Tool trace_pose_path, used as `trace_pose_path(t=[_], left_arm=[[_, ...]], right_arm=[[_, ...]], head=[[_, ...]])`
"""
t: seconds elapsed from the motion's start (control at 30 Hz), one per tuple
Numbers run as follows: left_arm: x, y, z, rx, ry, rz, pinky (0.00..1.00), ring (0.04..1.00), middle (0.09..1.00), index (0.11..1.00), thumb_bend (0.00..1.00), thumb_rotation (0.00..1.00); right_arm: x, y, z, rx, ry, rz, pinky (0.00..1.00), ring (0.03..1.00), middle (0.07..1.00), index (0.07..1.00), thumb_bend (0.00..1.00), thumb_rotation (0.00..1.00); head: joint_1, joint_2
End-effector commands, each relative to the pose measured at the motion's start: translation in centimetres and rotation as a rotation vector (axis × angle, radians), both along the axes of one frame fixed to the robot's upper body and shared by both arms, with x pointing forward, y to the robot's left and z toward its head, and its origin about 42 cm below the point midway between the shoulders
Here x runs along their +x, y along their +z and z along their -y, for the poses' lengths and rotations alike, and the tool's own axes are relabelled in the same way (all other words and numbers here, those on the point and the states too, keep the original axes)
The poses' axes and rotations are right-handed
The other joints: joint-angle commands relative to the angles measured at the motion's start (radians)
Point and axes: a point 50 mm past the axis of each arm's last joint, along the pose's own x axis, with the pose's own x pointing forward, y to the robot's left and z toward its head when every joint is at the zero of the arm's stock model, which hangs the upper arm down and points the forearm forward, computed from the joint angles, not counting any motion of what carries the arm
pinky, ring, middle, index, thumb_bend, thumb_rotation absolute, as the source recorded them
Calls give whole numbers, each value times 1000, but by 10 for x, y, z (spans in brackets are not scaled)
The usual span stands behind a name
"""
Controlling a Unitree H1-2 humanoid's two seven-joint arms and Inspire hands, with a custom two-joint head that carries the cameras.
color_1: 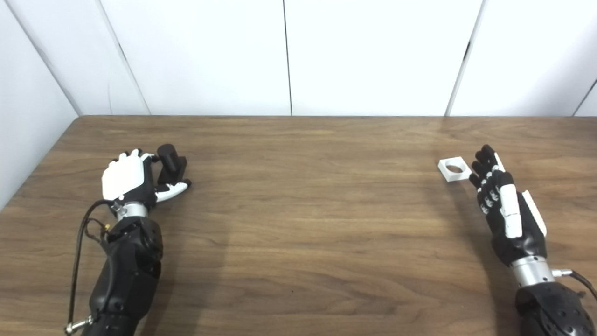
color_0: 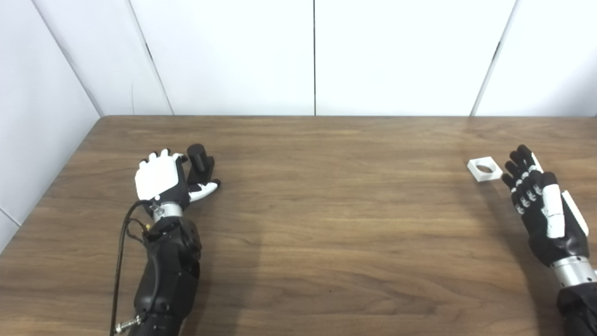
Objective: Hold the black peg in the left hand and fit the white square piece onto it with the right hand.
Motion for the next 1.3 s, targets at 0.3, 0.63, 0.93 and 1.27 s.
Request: trace_pose_path(t=[0.3, 0.63, 0.93, 1.27], left_arm=[[24, 21, -3, 84, -5, 30, 1000, 1000, 958, 792, 736, 528], [26, 17, -5, 90, -9, -25, 1000, 1000, 934, 755, 731, 511], [25, 17, -4, 62, -9, -34, 1000, 1000, 920, 687, 727, 441], [21, 17, -4, 35, -14, -17, 1000, 1000, 913, 552, 722, 260]], right_arm=[[-39, -70, -16, 87, -41, -216, 1000, 1000, 1000, 1000, 561, 1000], [-39, -69, -15, 101, -32, -211, 1000, 1000, 1000, 1000, 547, 985], [-38, -65, -13, 97, -30, -204, 1000, 1000, 1000, 1000, 554, 994], [-37, -64, -11, 95, -28, -199, 1000, 1000, 1000, 1000, 581, 997]], head=[[-3, 0], [-3, 0], [0, 9], [2, 16]])
